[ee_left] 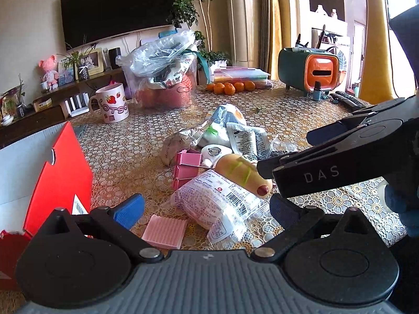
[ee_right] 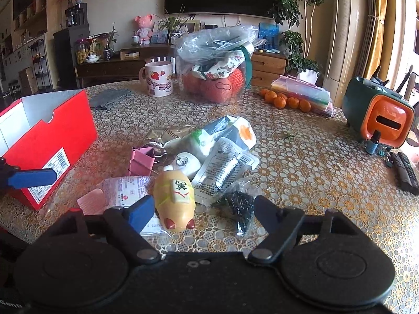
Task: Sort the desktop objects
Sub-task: 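Reach the left tool toward the white wrapped bag while the right tool reaches the yellow toy, then close the left tool on the white bag while the right tool grasps the yellow toy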
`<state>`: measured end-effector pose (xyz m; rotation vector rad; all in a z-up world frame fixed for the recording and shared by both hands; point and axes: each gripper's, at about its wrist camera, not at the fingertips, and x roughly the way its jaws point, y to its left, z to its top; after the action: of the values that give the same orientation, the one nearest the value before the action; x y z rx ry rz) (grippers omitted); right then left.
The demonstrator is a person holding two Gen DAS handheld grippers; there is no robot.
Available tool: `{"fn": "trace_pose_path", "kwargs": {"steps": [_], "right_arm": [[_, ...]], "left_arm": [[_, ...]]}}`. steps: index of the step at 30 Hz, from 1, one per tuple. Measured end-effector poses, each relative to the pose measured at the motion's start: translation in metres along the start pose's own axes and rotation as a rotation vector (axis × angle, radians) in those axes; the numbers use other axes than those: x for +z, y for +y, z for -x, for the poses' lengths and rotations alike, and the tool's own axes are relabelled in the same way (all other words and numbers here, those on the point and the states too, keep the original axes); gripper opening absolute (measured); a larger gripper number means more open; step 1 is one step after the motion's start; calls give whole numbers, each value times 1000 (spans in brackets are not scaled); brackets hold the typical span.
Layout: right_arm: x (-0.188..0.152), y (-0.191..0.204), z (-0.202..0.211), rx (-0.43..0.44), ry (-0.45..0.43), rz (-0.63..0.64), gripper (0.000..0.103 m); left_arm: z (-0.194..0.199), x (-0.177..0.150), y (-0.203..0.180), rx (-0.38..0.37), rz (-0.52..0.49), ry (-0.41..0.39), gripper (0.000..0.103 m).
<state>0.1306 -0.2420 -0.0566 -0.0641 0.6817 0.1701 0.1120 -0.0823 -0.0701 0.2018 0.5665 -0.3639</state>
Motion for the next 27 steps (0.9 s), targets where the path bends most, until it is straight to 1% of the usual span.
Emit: {"fn": "trace_pose_path", "kwargs": {"steps": [7,12,19,22,27], "right_arm": [[9,6,-16,47,28,29,79],[14,9,-26,75,56,45,76],[14,8,-42,94,98,30,69],[13,7,-45,101,104,25,68],[13,9,-49,106,112,17,65]], "left_arm": [[-23,1,-2,-40,-86,-9,102],[-38,-1,-1,-62,-120,3,102],[-54,-1,1,-95,-124,26,102],[-60,-1,0,-106,-125,37,102],[-63,-1,0,-105,-113,40,99]]}}
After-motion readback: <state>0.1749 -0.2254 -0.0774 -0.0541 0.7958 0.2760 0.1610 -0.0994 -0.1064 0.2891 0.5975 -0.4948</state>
